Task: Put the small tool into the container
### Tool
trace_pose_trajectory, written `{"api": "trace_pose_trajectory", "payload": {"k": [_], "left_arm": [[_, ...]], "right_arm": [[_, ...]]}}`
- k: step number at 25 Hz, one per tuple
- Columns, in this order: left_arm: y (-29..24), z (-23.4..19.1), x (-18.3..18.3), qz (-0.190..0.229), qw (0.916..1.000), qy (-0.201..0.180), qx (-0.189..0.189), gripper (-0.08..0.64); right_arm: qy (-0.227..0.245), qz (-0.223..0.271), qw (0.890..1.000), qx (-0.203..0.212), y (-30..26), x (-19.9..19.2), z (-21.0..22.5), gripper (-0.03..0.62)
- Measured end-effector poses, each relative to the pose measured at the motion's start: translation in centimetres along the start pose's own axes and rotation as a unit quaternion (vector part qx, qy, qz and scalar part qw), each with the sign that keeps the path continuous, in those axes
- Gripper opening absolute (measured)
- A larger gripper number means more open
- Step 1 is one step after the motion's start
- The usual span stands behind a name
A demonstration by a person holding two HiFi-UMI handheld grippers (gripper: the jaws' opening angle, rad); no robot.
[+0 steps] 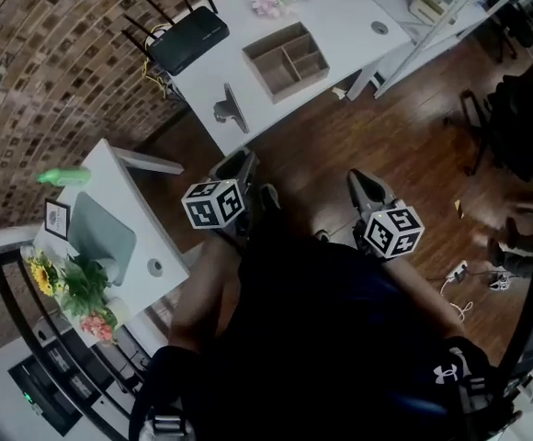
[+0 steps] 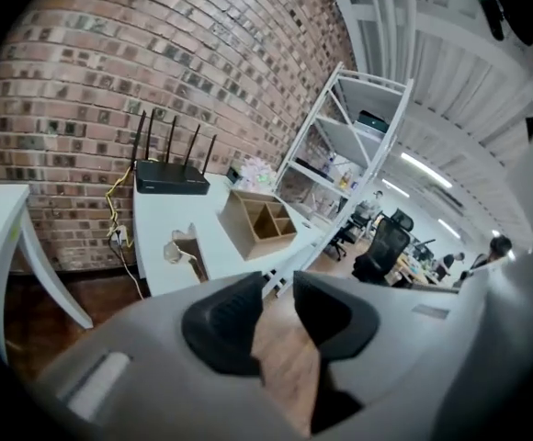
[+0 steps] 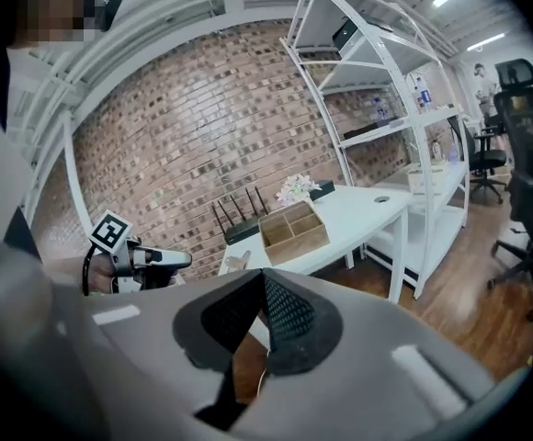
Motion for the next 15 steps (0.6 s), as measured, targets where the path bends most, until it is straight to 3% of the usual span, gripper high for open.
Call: {"api": "trace_pose_trajectory", "payload": {"k": [4,7,15], "left_arm": [[-3.5,-7.5,2.0,-0.018,0.9994,0.022,0.018,0.131],[-6.7,-11.6,2.3,-0.041,0.9978,0.052,0.004,0.137],[-12.8,-18.1,0.4,-0.146,0.9849,0.093,-0.003,0.169]], "right_arm": [[0.021,-0.001,1.000,-0.016,-3.9,2.4,-1.5,0.003],[0.027,-0.015,0.999,-0.031,-6.1,3.0,-2.0,0.003],[0.031,-0.034,0.998,-0.038,-10.5,4.3,-2.4,0.003]]}}
Point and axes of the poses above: the fingertips, and each gripper's own axes: y backward along the fingers, z to its right, x out of its top, the point moved 2 cm from there along y, backward along the fingers, and after that the axes turned 7 degrees about -y, right-handed, at the moved point
